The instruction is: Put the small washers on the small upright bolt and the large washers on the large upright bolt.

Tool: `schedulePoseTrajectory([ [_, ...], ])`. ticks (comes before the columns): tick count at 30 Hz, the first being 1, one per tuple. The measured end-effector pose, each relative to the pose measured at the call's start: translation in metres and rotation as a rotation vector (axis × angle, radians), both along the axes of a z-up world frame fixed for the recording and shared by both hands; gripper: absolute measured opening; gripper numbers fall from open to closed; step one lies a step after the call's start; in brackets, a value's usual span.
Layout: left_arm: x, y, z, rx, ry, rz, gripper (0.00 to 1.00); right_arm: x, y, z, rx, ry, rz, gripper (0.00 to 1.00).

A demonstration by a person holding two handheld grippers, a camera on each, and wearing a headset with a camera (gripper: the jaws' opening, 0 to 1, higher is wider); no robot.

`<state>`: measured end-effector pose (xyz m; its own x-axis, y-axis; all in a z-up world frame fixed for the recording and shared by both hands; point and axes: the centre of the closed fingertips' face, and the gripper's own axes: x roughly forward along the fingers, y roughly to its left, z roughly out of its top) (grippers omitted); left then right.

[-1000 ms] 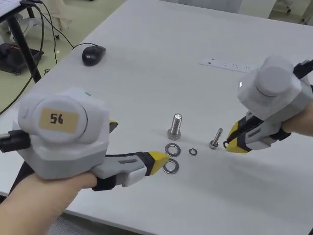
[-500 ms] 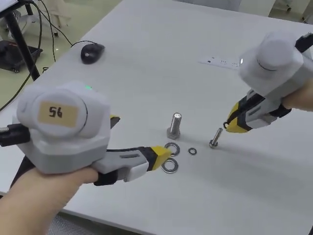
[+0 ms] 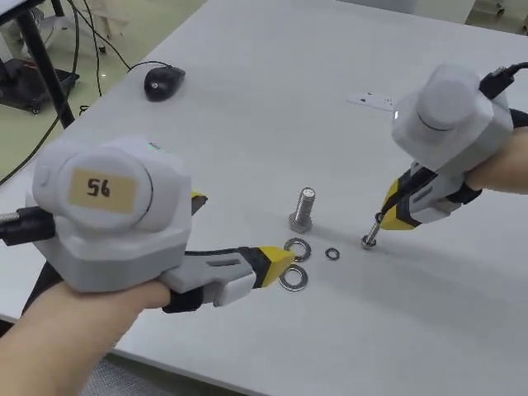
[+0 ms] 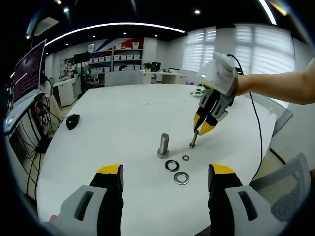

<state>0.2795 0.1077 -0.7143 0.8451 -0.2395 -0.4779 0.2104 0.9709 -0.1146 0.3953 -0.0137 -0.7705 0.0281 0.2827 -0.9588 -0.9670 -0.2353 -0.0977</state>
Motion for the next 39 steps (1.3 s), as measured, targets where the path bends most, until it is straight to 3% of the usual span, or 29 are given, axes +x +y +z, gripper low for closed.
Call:
schedulePoseTrajectory([
  [9, -0.001, 0.001, 0.001, 0.001, 0.001, -0.002, 0.70, 0.001, -0.002, -0.028, -0.016, -0.004, 0.002, 0.12],
  [17, -0.003, 0.003, -0.003, 0.005, 0.017, 0.001, 0.69, 0.002, -0.002, -0.042, -0.015, 0.011, 0.001, 0.13],
  [25, -0.002, 0.001, -0.005, 0.006, 0.025, -0.006, 0.69, -0.001, 0.000, -0.040, 0.027, 0.041, -0.025, 0.18],
  [33, 0.000, 0.002, -0.001, 0.006, 0.015, -0.009, 0.69, -0.003, -0.004, -0.016, 0.092, 0.044, -0.058, 0.21],
  [39, -0.002, 0.004, 0.002, 0.015, 0.008, -0.008, 0.69, -0.009, -0.013, -0.005, 0.110, 0.032, -0.068, 0.21],
])
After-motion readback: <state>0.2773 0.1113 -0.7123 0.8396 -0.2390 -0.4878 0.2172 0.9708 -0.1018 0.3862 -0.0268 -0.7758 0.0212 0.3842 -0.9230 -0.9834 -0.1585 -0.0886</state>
